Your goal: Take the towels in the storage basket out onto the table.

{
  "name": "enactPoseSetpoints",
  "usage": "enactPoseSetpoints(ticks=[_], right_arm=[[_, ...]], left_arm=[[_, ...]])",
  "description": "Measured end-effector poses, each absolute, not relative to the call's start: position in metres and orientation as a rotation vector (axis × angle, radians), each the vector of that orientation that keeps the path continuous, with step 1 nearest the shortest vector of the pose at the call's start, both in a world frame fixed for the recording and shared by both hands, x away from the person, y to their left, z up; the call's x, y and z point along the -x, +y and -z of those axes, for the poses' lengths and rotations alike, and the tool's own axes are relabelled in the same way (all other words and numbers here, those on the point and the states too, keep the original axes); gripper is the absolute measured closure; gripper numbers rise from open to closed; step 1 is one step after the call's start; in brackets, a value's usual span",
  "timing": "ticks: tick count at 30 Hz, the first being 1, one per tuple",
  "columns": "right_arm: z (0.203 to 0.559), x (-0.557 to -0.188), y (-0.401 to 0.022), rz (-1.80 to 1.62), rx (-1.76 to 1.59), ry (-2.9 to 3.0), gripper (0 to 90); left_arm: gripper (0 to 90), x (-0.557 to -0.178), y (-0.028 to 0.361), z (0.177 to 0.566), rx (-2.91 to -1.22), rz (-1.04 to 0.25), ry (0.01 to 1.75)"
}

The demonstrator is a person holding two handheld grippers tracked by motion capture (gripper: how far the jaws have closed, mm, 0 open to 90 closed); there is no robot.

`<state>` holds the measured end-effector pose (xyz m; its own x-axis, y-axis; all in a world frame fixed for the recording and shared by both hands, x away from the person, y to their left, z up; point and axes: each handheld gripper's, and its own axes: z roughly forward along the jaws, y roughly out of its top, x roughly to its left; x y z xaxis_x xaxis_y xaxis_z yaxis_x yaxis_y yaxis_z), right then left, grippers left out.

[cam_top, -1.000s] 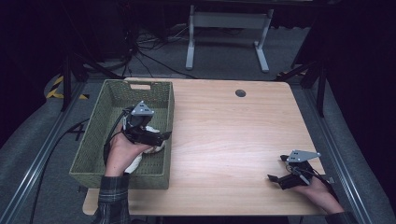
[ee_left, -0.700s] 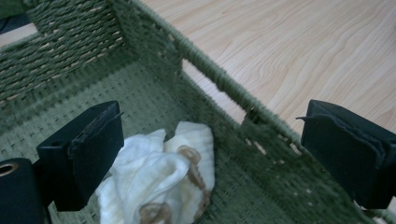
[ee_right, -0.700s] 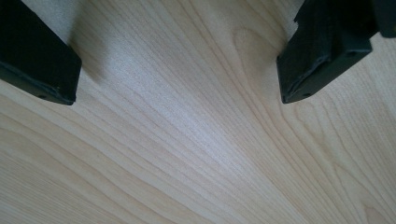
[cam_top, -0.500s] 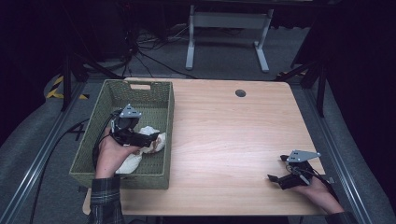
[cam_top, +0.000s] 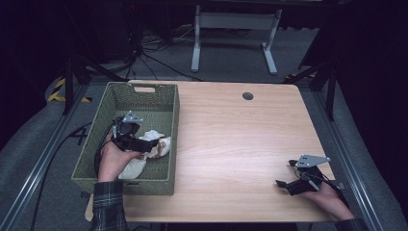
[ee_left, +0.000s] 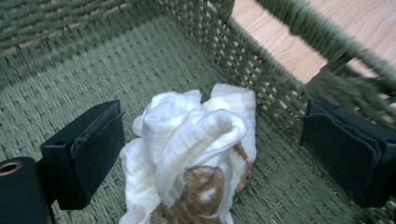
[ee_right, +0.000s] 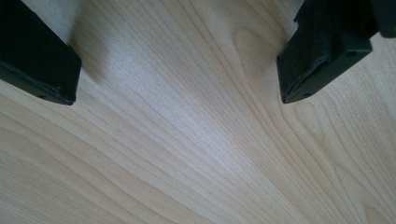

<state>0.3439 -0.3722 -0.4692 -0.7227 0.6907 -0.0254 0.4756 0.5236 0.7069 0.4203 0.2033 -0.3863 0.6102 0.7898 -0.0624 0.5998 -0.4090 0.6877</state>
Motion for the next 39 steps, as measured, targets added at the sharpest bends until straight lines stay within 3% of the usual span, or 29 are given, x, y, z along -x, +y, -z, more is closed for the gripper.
enactPoseSetpoints(ticks=[22, 39], right_arm=[[0.469, -0.344, -0.372, -1.006, -0.973, 2.464, 0.1], [0.469, -0.344, -0.372, -1.006, -0.974, 2.464, 0.1]], left_arm=[[8.7, -0.433, 0.193, 0.422, -2.369, -0.262, 1.247], [20.1, -0.438, 0.194, 0.432, -2.434, -0.185, 1.346]])
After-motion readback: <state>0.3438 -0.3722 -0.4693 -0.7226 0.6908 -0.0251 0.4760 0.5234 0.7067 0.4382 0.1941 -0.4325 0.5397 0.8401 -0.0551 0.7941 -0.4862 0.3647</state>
